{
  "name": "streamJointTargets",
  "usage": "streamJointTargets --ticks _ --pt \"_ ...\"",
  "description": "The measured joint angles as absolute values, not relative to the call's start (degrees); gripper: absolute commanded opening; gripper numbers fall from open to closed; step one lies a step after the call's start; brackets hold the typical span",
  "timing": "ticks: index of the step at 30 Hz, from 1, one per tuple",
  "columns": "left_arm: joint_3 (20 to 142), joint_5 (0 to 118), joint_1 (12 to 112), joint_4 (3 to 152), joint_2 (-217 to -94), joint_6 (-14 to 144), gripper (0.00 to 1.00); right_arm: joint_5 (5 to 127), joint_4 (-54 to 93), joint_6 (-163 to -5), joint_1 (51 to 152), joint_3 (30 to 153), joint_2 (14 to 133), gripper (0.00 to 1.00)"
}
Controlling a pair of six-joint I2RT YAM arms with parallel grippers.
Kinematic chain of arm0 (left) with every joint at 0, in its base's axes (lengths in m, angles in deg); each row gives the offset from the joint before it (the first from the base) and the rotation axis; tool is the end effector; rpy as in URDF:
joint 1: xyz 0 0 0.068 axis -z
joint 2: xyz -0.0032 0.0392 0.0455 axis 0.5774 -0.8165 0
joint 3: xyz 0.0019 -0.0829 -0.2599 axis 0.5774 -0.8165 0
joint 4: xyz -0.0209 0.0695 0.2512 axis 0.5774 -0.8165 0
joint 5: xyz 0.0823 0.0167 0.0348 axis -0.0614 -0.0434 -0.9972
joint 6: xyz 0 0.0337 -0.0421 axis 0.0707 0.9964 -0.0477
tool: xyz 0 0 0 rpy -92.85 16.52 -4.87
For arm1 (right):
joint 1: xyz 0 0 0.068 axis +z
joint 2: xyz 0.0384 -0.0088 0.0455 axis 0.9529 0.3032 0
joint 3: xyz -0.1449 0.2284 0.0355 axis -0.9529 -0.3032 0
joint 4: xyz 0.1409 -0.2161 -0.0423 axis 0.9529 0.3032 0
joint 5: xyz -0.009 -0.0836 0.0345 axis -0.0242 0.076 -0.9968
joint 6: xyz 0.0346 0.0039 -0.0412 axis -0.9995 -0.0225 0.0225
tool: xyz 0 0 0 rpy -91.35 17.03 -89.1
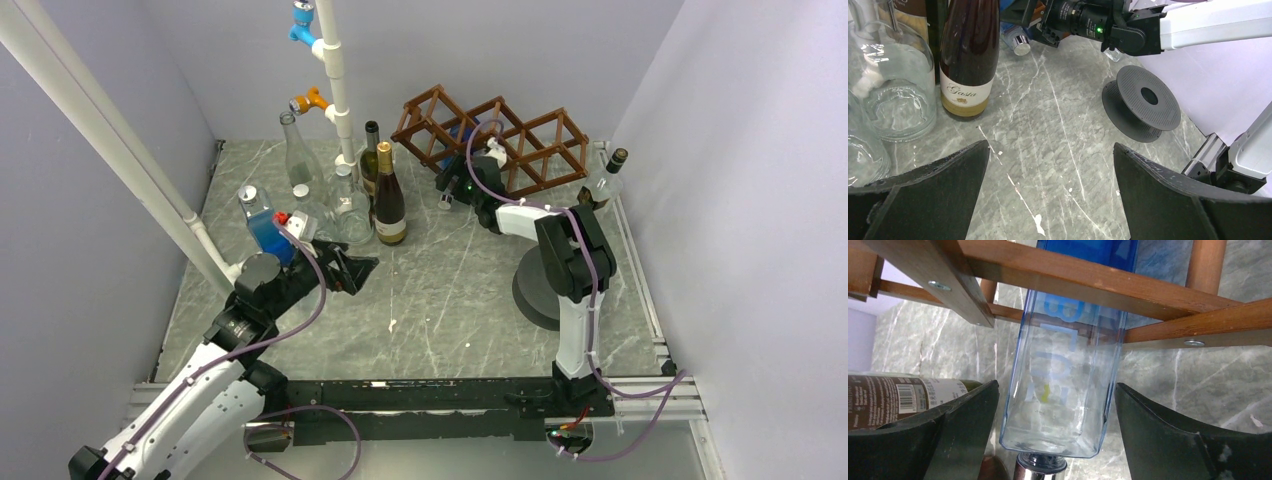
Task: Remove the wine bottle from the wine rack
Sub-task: Pick up the wine bottle from the wine rack.
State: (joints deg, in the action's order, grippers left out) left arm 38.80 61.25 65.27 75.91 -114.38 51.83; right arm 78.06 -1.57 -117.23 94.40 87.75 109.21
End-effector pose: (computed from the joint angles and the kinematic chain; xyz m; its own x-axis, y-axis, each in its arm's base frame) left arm 0.1354 -0.0858 0.2956 -0.3293 -0.2888 -0.8990 0.5650 0.7026 -0.4327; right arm 0.4229 0.1682 0.1732 -0.4923 0.4902 -0.7193 0.0092 0.8292 0.5588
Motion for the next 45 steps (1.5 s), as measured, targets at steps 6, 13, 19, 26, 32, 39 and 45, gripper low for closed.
streamJointTargets --ticks 6,13,19,26,32,39,45 --pt "38.8 61.2 65.3 75.9 -114.9 51.5 1.00 78.5 -3.8 -119.8 94.4 87.8 110.0 0.60" --pt "38.8 61.2 65.3 75.8 -114.9 51.4 1.00 78.8 -7.9 -123.7 94.2 85.5 110.2 0.33" --pt "38.8 61.3 65.3 75.8 -114.9 51.0 1.00 77.8 -14.9 -126.2 94.4 77.9 107.2 0.26" --pt "38.8 61.3 65.3 75.5 -114.9 51.0 0.99 77.6 -15.8 -127.5 95.9 68.8 100.0 0.25" --pt "38.8 61.3 65.3 74.5 -114.7 50.6 0.99 77.3 -15.7 -128.0 97.1 63.2 94.9 0.26" --pt "38.7 61.3 65.3 74.3 -114.6 49.9 1.00 76.6 -14.7 -129.0 98.6 54.8 85.9 0.26" --pt "38.1 61.3 65.3 75.1 -115.4 48.5 0.99 75.8 -13.9 -129.0 99.1 52.3 83.1 0.26"
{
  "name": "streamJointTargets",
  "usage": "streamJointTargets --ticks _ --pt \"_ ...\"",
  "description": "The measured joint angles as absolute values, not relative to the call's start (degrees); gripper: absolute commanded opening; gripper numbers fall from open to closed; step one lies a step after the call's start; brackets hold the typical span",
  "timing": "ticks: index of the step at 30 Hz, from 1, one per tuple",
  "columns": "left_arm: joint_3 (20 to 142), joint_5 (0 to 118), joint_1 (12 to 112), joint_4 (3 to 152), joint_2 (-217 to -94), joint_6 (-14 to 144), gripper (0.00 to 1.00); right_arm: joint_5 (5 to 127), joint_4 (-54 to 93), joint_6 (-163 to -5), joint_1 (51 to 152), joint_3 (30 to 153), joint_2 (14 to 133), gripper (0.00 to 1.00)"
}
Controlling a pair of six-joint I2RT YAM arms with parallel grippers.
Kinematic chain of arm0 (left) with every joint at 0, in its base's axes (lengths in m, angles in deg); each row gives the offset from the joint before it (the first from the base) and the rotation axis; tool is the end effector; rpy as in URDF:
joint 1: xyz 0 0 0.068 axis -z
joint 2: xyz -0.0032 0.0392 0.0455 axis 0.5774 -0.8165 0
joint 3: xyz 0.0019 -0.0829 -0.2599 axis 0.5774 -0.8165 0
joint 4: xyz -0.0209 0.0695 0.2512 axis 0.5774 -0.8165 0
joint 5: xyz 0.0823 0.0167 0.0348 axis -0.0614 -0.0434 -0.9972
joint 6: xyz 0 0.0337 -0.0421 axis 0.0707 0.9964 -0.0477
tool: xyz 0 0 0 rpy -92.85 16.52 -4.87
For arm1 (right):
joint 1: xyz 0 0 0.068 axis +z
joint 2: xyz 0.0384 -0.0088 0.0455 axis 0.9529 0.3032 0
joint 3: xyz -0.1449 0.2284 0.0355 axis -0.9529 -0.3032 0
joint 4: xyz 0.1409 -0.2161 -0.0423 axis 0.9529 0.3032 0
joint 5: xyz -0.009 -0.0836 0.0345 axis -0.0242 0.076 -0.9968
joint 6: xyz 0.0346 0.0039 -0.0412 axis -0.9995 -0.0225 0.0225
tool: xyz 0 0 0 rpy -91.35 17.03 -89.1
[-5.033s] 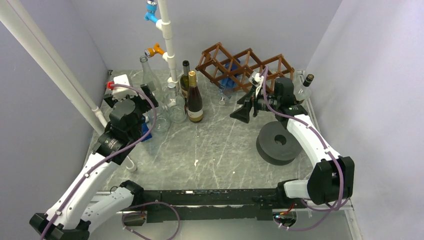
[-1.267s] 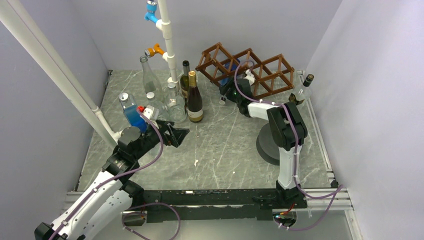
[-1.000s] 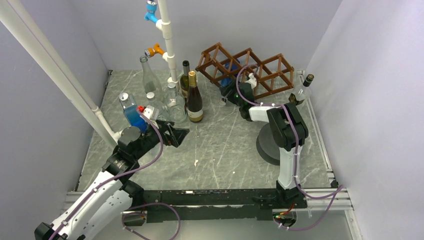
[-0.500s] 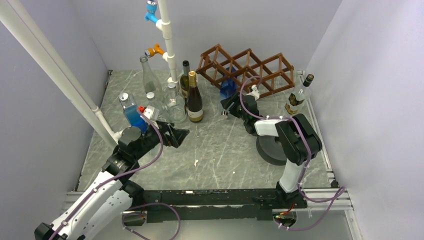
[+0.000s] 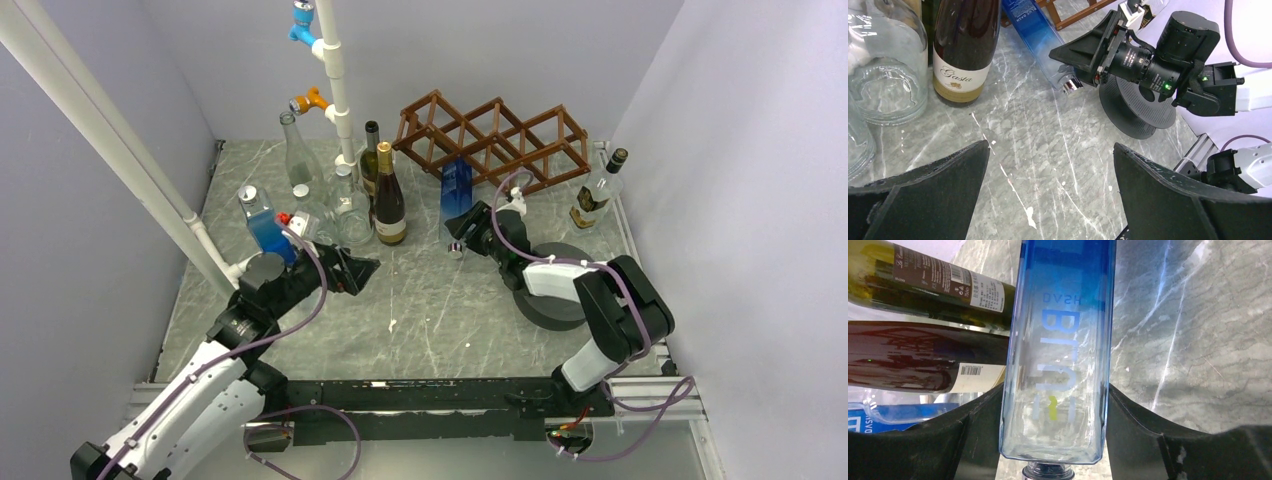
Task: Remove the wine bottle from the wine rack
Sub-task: Pick up the wine bottle from the wine rack.
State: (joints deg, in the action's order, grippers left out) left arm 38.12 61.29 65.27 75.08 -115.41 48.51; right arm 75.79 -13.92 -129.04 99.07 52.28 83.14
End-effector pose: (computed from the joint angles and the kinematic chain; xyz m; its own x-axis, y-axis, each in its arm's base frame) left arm 0.1383 -0.0875 0.2872 -0.3951 -0.3095 -0.8649 0.5267 0.6951 -0.4894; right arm 0.2844 0.1416 0.1734 -0.5305 0.6107 -0.5879 -0.0018 0.6927 0.7212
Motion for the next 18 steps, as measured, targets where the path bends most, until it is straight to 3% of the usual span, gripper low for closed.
streamJointTargets --ticks 18 --pt "36.1 61.8 66.5 82.0 -123.1 42.6 0.99 71.4 -7.4 -129.3 99.1 49.8 78.0 0.27"
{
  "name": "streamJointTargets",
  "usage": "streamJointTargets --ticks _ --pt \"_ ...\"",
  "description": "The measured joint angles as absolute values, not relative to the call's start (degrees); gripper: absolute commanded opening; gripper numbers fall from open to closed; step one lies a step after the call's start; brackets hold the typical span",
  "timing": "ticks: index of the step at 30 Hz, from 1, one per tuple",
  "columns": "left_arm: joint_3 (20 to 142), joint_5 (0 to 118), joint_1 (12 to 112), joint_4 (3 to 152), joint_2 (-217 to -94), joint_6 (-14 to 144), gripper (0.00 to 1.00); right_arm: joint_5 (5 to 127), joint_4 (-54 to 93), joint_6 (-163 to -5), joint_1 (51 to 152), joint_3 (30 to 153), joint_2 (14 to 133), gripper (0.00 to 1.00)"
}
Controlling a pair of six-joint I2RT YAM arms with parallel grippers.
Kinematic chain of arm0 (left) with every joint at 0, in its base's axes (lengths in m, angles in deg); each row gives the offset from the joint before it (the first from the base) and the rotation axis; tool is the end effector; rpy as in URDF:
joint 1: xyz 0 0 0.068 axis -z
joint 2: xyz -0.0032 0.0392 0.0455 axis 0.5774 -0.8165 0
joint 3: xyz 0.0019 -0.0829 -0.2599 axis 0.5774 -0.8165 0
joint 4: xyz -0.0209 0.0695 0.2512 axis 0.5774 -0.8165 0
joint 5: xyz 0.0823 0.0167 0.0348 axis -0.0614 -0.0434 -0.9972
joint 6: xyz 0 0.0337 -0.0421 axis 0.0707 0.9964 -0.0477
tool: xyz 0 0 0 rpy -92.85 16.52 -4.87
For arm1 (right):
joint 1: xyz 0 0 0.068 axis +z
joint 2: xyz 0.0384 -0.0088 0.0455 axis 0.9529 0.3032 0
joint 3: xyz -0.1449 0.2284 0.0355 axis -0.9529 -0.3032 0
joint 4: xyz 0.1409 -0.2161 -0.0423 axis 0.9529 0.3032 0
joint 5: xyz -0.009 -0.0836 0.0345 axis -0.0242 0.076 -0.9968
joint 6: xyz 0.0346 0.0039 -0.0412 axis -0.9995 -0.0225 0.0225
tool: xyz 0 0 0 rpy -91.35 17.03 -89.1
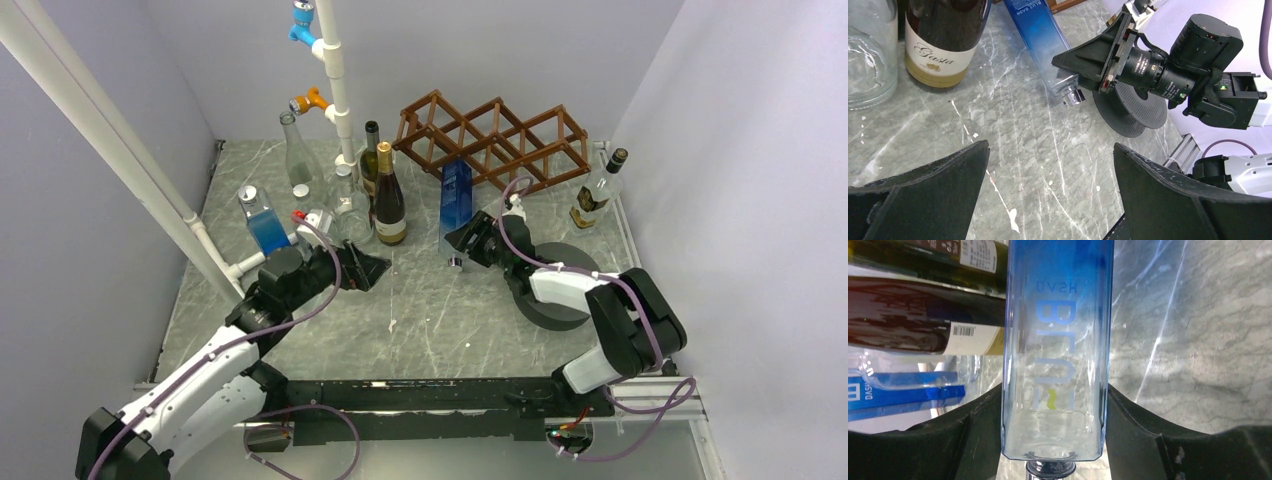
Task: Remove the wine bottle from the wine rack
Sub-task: Pick up the wine bottle from the wine rack, then place the wine bottle at the center of the board.
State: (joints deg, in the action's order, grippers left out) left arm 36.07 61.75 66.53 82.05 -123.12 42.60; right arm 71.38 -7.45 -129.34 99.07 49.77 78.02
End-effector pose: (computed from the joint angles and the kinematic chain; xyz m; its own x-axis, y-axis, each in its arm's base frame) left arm 0.1564 -0.1030 0.2665 -0.4923 -0.3462 -0.7986 0.4784 0.6589 -0.5805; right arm 0.2660 0.1353 0.1749 -0.6141 0.5722 -0.5435 0.0056 0.6918 0.7221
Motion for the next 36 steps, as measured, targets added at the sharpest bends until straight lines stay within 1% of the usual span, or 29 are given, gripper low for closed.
streamJointTargets --ticks 16,22,36 --pt "35.8 61.3 69.7 88.6 -132.5 39.2 0.99 65.5 1.2 -130.0 98.9 49.6 75.4 0.27" --pt "35.9 60.4 71.0 91.6 -135.6 36.6 1.00 61.5 3.8 -129.0 97.7 49.7 73.4 0.26" --pt "37.8 59.7 75.3 98.4 -146.3 29.9 0.99 59.8 7.8 -128.1 95.9 49.7 70.7 0.27"
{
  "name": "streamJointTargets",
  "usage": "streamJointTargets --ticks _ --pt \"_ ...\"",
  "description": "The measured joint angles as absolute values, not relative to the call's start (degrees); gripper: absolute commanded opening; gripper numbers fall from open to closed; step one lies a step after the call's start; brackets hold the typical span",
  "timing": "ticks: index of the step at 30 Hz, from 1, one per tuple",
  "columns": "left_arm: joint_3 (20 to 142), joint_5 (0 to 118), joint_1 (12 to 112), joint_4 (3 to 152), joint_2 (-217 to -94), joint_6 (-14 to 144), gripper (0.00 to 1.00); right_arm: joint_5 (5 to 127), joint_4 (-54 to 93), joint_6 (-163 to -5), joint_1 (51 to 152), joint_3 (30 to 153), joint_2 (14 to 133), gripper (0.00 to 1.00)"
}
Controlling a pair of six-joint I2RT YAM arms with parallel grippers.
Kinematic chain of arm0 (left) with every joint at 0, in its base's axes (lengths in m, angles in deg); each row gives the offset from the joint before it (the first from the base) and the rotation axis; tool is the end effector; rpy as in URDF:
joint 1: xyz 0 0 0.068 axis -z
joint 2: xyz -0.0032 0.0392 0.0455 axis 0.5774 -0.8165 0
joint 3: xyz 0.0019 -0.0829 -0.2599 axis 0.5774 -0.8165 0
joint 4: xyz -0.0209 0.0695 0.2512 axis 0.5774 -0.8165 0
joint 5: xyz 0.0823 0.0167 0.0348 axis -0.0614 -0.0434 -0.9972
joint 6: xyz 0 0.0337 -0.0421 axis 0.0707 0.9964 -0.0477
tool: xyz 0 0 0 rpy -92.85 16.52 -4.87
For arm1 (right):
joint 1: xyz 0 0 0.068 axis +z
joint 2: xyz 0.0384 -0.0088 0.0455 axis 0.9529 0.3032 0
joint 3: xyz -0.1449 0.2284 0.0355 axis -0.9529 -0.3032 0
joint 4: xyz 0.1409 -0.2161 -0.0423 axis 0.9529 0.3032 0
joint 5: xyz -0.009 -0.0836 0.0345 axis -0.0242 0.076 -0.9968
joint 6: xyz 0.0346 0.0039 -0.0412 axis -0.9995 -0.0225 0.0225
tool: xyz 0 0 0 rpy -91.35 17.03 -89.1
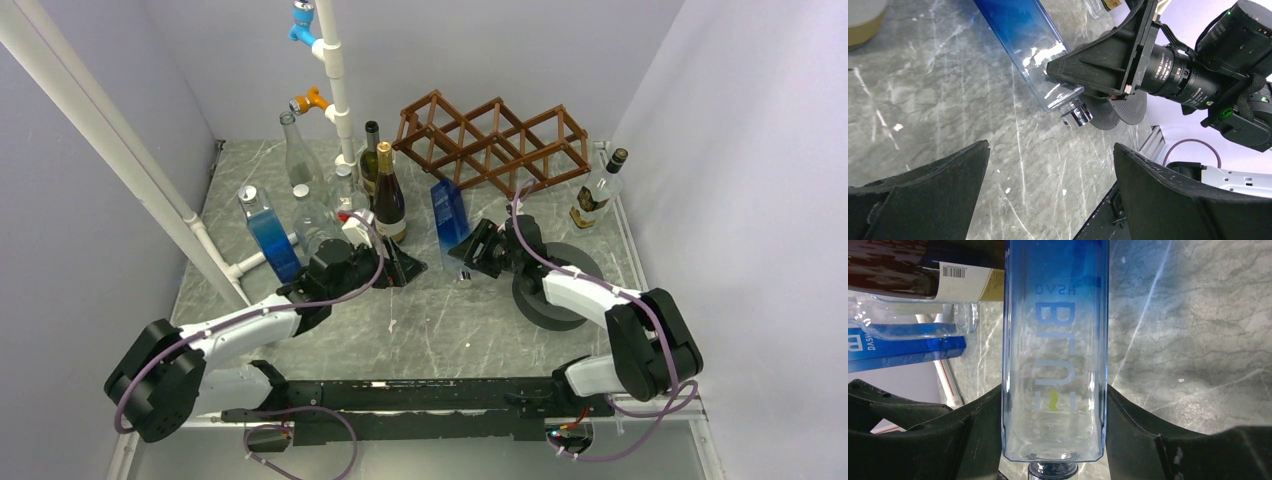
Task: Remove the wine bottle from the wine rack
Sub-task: Place the wine bottle at the center of the board.
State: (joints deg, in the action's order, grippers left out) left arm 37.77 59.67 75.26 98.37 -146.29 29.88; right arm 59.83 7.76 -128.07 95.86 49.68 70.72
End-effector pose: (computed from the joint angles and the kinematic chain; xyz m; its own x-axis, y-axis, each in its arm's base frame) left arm 0.1886 -0.1655 0.2264 -0.6797 -0.3712 -0.6327 0.3737 0.5669 -0.7341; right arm 0.2485 0.1173 0.1837 -0.7602 0.4892 -0.4276 0.0297 0.6836 0.7293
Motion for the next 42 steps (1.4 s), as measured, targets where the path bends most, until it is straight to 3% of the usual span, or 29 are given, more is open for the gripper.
streamJointTargets --ticks 14,27,42 --pt "42.0 59.3 78.4 98.3 -151.8 33.1 1.00 55.4 14.5 -123.1 90.3 50.5 67.7 0.24" --pt "41.9 63.0 80.1 97.2 -149.0 57.8 0.99 50.4 25.2 -111.7 88.2 52.5 64.0 0.22" --pt "36.7 61.4 84.5 100.7 -143.1 86.1 1.00 52.8 38.8 -95.7 88.0 61.3 63.4 0.17"
